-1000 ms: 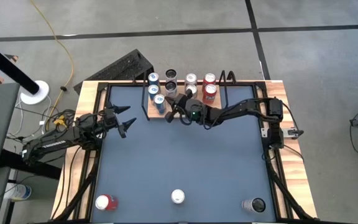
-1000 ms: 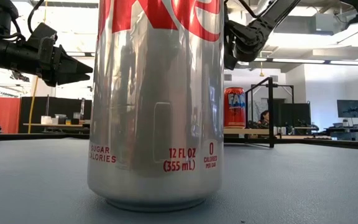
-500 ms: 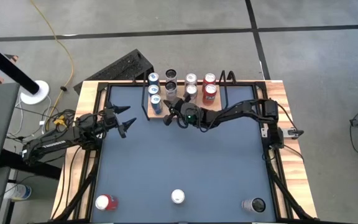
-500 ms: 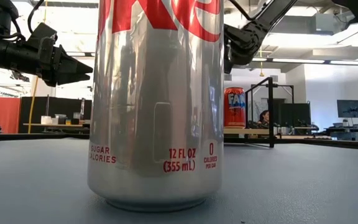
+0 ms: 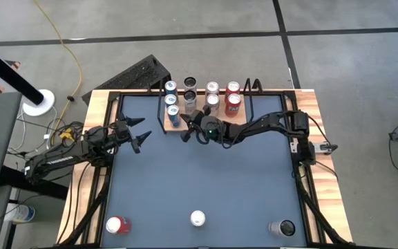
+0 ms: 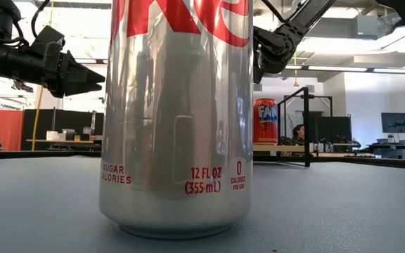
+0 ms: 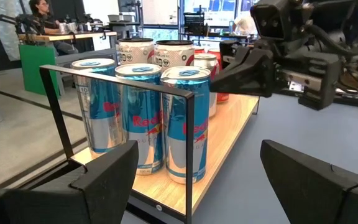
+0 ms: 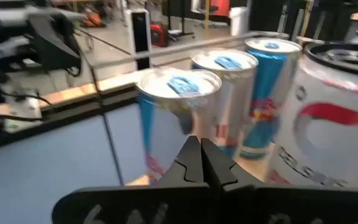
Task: Place canned beverage on shelf
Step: Put the blue soda can onto the shelf aligned with the other blue soda cans
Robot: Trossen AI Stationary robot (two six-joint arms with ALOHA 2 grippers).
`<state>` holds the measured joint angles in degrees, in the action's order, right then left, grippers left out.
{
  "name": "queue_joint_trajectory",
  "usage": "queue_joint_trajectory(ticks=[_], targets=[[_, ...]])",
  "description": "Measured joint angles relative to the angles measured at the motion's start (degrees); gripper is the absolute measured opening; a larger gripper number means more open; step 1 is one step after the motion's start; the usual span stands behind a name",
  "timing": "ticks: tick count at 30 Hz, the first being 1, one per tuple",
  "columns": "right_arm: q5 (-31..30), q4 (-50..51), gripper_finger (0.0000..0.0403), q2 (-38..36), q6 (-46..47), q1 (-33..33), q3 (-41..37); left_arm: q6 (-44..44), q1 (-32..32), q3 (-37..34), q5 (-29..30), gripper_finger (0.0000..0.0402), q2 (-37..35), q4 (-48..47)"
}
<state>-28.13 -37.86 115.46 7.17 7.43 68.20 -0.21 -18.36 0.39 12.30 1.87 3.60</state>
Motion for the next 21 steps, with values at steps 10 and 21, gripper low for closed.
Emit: queue_joint_trajectory(ticks=[10, 21], targets=[[1.28, -1.17, 0.0000, 0.04, 0.38, 0.28, 0.88, 0.02, 0.01, 0.01, 0.03, 0.0327, 0.00, 0.00], [-0.03, 2.22, 0.0000, 0.77, -2.92, 0.04, 4.71, 0.00, -0.01, 0.00, 0.00, 0.0327, 0.00, 0.00]])
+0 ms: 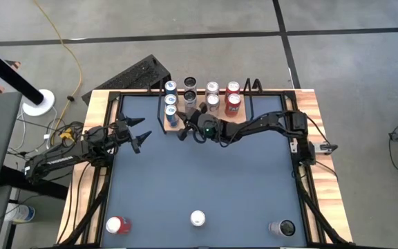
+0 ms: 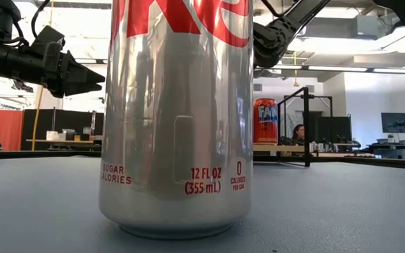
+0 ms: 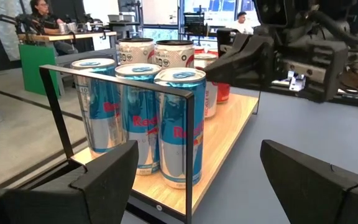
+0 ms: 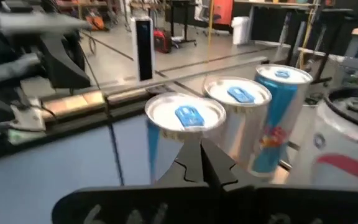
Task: Place canned beverage on shelf
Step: Put the blue soda can onto the shelf aligned with the other blue soda cans, then put the pink and white soda can onto the shelf aligned with the other pink and white soda cans
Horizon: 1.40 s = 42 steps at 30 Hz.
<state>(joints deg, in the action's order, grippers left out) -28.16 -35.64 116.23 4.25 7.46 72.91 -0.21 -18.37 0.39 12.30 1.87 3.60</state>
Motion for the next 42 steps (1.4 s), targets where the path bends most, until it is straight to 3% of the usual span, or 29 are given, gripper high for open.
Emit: queue_joint_trajectory(ticks=[21, 25, 28, 34, 37, 42], targets=[[-0.67, 6.42, 0.0000, -1.85, -0.17, -3.20, 1.19, 0.00, 0.00, 0.01, 0.04, 0.0327, 0.00, 0.01], [-0.60, 20.49, 0.0000, -6.85, 0.25, -6.43, 3.65, 0.01, 0.00, 0.01, 0.06, 0.0327, 0.00, 0.02], [-0.47, 36.64, 0.0000, -12.15, 2.99, -10.19, 5.99, 0.00, 0.01, 0.02, -0.11, 0.0327, 0.20, 0.09], [3.23, 67.07, 0.0000, -21.54, 20.79, -18.87, 12.37, 0.02, 0.00, 0.02, -1.32, 0.0327, 0.77, -0.15], [9.90, 78.69, 0.0000, -24.71, 33.64, -23.29, 15.73, 0.02, 0.02, 0.02, -1.51, 0.0327, 1.07, -0.37], [26.89, 92.48, 0.0000, -27.35, 52.69, -31.28, 18.60, 0.02, 0.02, 0.02, -1.49, 0.0327, 1.45, -0.20]])
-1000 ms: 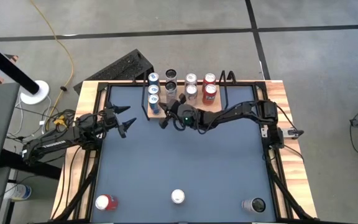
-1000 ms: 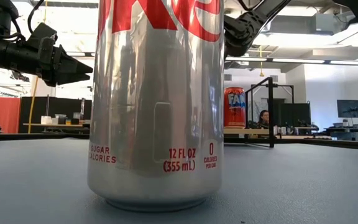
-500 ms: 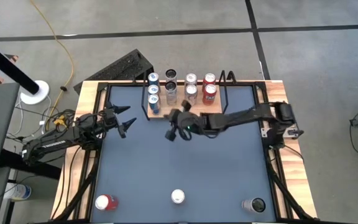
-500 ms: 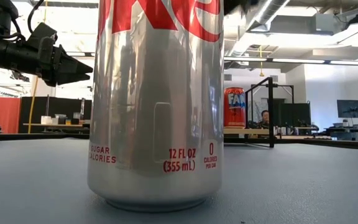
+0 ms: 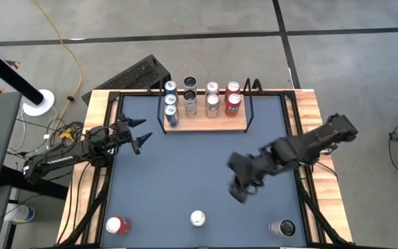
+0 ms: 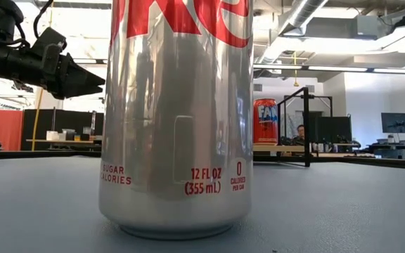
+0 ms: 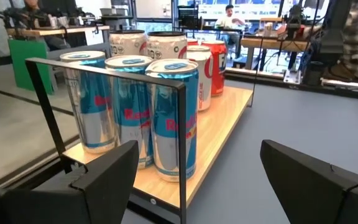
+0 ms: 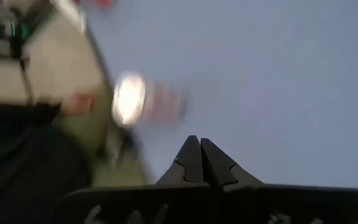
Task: Place canned beverage on shelf
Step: Put the pink and white soda can onto the shelf aligned with the other pink and white soda cans
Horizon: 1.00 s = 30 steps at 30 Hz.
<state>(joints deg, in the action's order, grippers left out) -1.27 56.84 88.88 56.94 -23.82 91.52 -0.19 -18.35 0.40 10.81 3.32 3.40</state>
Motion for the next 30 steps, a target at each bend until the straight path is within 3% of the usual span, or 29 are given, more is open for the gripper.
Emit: queue_joint_trajectory(ticks=[8, 16, 22, 30], targets=[[16.23, 6.30, 0.0000, -0.61, 31.12, -12.96, 0.23, 0.00, 0.00, 0.00, 0.02, 0.0327, 0.03, 0.03], [17.85, 10.81, 0.0000, -0.58, 54.24, -22.80, 0.23, 0.00, 0.00, 0.00, 0.07, 0.0327, 0.03, 0.02], [17.15, 14.80, 0.0034, -0.52, 62.56, -28.18, 0.23, 0.00, -0.02, 0.00, 0.07, 0.0327, 0.03, 0.03], [15.90, 17.54, 0.0148, -0.50, 64.75, -30.60, 0.23, 0.00, 0.00, 0.00, 0.08, 0.0327, 0.03, 0.03]])
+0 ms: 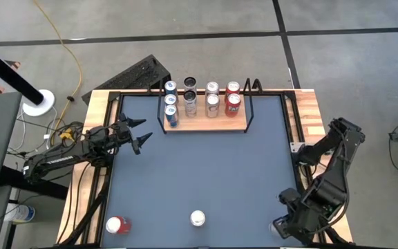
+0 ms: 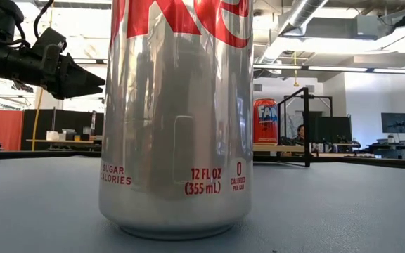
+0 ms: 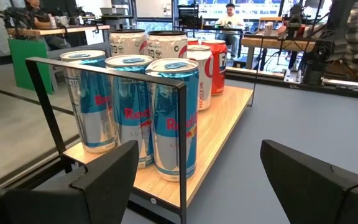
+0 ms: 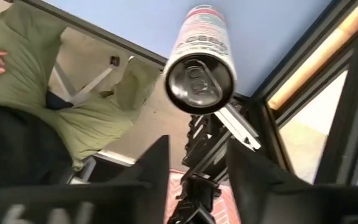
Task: Place canned beverage on shelf
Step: Put the pink and white soda can onto the shelf aligned with the other pink and white soda cans
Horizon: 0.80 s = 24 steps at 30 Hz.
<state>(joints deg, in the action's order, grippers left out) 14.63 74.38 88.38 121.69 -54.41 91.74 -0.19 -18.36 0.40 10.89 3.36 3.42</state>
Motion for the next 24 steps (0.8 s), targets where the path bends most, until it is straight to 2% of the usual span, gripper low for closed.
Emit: queue_joint_trajectory(ticks=[7, 12, 17, 24], targets=[[-0.02, 0.58, 0.0274, 0.15, -0.02, 0.53, -1.22, 0.00, 0.00, -0.01, 0.01, 0.0327, 0.00, 0.00], [1.21, -0.42, 0.0334, 2.51, -0.55, 1.19, -1.29, 0.00, -0.01, 0.00, 0.01, 0.0327, 0.00, -0.02], [3.26, -0.53, 0.0363, 5.31, -0.62, 1.32, -1.27, 0.00, -0.02, 0.00, 0.01, 0.0327, 0.02, -0.02], [4.87, -1.02, 0.0364, 9.92, -3.82, 1.41, -1.29, 0.00, -0.01, 0.00, 0.02, 0.0327, 0.02, -0.02]])
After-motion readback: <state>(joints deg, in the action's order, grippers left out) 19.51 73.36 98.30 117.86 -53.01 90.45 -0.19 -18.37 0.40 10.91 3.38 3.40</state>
